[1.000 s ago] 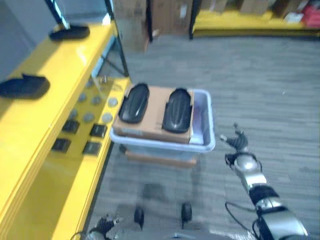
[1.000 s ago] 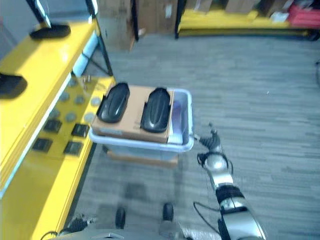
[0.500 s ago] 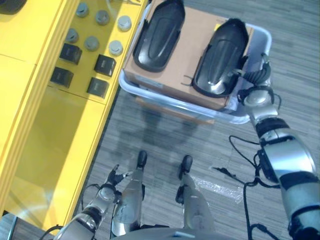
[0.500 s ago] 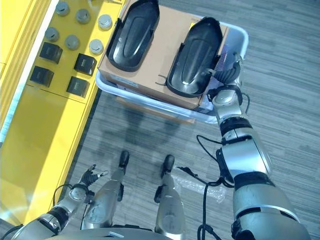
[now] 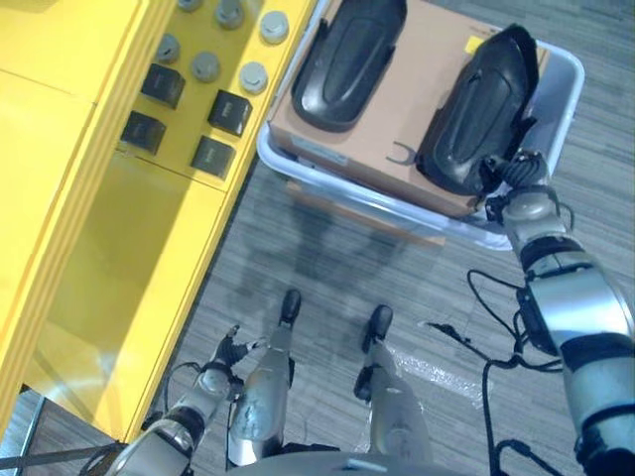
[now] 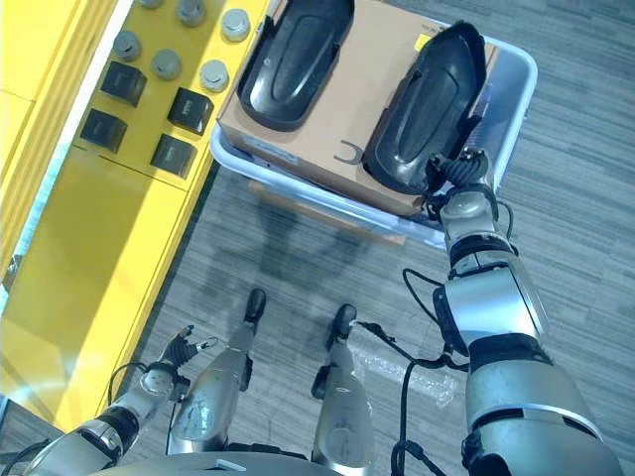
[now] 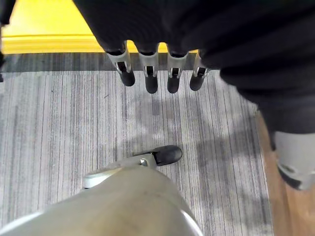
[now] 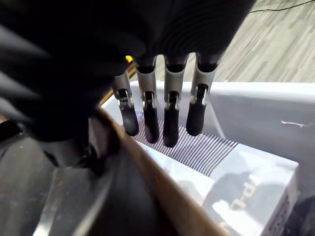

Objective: Move parts from the plastic box to the shelf.

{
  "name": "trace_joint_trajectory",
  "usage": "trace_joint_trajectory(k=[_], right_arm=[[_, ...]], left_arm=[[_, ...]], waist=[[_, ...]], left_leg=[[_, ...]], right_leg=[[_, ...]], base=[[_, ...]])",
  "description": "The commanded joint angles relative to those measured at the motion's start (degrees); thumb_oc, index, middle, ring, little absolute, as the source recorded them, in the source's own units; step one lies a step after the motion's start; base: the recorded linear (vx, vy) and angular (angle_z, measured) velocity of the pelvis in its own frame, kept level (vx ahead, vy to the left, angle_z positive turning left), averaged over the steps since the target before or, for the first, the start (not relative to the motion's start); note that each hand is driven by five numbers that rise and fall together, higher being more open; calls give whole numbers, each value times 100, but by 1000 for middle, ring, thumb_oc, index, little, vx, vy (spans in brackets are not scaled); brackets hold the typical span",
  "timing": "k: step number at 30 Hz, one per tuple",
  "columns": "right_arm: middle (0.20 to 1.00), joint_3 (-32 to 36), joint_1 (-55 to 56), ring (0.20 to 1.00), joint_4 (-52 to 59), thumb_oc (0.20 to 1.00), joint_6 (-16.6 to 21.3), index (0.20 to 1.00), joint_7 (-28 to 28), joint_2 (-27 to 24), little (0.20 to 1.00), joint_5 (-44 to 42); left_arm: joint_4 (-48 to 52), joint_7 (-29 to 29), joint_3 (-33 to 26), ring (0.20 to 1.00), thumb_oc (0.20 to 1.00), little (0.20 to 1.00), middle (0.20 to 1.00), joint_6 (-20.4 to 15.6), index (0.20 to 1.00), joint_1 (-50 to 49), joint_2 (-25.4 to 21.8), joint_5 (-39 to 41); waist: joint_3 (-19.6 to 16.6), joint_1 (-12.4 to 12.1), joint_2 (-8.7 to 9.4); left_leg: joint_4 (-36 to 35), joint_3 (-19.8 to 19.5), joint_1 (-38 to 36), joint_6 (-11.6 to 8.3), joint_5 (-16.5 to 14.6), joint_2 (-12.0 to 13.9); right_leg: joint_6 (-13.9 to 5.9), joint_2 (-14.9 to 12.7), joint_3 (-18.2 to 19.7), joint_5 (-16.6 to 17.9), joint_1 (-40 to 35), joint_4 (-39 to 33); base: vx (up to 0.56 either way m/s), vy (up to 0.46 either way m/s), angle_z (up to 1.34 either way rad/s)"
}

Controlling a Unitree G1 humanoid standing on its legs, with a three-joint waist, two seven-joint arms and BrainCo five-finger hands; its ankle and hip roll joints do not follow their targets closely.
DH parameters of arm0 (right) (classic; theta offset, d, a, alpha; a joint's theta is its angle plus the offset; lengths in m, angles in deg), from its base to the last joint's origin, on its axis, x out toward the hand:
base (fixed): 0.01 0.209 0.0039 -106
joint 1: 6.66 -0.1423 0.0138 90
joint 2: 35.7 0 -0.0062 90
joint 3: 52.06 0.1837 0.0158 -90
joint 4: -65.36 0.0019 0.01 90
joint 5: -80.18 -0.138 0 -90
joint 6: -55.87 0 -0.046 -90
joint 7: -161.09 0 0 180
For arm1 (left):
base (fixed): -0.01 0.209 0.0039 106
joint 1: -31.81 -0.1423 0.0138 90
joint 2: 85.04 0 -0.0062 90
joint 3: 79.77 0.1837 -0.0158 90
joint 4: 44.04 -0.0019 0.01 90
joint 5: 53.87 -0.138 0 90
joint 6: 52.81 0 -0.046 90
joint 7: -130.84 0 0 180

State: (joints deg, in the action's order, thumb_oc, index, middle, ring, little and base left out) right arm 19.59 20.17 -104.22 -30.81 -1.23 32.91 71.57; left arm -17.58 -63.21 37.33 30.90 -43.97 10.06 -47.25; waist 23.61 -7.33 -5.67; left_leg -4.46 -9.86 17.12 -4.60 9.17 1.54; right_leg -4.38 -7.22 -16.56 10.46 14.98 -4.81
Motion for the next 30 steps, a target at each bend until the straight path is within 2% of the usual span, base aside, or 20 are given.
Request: trace_joint_trajectory(k=[1, 6, 7, 10, 15, 19, 20, 23, 26, 27, 30], right_arm=[[200, -307, 347, 200, -154, 200, -37, 200, -120, -136, 200, -5], [200, -173, 617, 200, 106, 200, 17, 200, 28, -4, 200, -27], [200, -183, 782, 200, 409, 200, 24, 200, 63, 13, 200, 99], [200, -266, 1006, 200, 965, 200, 49, 200, 161, -4, 200, 422], [200, 273, 2199, 200, 2966, 200, 124, 200, 331, -654, 200, 994], [200, 633, 2807, 200, 4389, 200, 19, 200, 291, -1113, 200, 1840], [200, 780, 3105, 200, 4953, 200, -31, 200, 196, -1261, 200, 2291], [200, 930, 3324, 200, 5762, 200, -106, 200, -64, -1504, 200, 2799], [200, 820, 3297, 200, 6174, 200, -123, 200, -158, -1560, 200, 3126], [200, 574, 3130, 200, 6152, 200, -136, 200, -204, -1417, 200, 3206], [200, 358, 2980, 200, 6174, 200, -149, 200, -219, -1258, 200, 3256]], left_arm=[[-332, 48, 231, 1000, 1000, 1000, 1000, 0, 1000, 121, 144, -49], [-385, 5, 135, 1000, 1000, 1000, 1000, 11, 1000, 103, 142, -113], [-299, -31, 57, 1000, 1000, 1000, 1000, -5, 1000, 54, 84, -197], [-4, -87, -71, 1000, 1000, 1000, 1000, -60, 1000, -14, -27, -253], [1567, -224, -602, 1000, 1000, 1000, 1000, -281, 1000, -324, -498, -172], [3080, -69, -1015, 1000, 1000, 1000, 1000, -326, 1000, -581, -857, 57], [3724, 116, -1137, 1000, 1000, 1000, 1000, -299, 1000, -678, -951, 234], [4234, 481, -1204, 1000, 1000, 1000, 1000, -284, 1000, -764, -802, 1398], [4337, 758, -894, 1000, 1000, 1000, 1000, -171, 1000, -597, -348, 3107], [4249, 895, -551, 1000, 1000, 1000, 1000, -54, 1000, -303, -47, 4037], [3983, 944, -376, 1000, 1000, 1000, 1000, 91, 1000, -59, 169, 4483]], waist=[[-293, 5, 6], [-399, 125, 107], [-493, 206, 198], [-620, 272, 269], [-970, 444, 374], [-1328, 522, 366], [-1499, 534, 375], [-1735, 618, 392], [-1929, 749, 400], [-2085, 854, 419], [-2165, 912, 421]], left_leg=[[-54, 69, 109, -203, -53, -172], [-54, 139, -60, -180, -116, -156], [-54, 227, -215, -161, -176, -137], [-54, 337, -408, -140, -229, -105], [-54, 545, -1040, -86, -374, -72], [-39, 849, -1563, 0, -516, -80], [-13, 982, -1762, 41, -589, -77], [-9, 1097, -2053, 70, -685, -57], [13, 1157, -2273, 92, -764, -31], [19, 1241, -2486, 128, -840, -4], [17, 1299, -2633, 137, -876, 24]], right_leg=[[-490, -217, 198, -503, -399, -11], [-491, -209, 241, -521, -516, -10], [-488, -186, 301, -550, -626, -7], [-488, -189, 368, -586, -778, 6], [-501, -245, 385, -752, -1328, 107], [-539, -283, 596, -805, -1660, 138], [-543, -289, 710, -839, -1757, 186], [-531, -276, 837, -913, -1968, 217], [-512, -250, 924, -991, -2128, 269], [-489, -206, 1037, -1039, -2256, 276], [-469, -175, 1116, -1079, -2345, 287]], base=[[14, 19, 4], [18, -2, 3], [48, -13, 1], [44, -13, -10], [50, -26, -20], [25, 8, -46], [15, -4, -71], [58, -19, -47], [58, -34, -22], [60, -37, -15], [54, -28, -13]])
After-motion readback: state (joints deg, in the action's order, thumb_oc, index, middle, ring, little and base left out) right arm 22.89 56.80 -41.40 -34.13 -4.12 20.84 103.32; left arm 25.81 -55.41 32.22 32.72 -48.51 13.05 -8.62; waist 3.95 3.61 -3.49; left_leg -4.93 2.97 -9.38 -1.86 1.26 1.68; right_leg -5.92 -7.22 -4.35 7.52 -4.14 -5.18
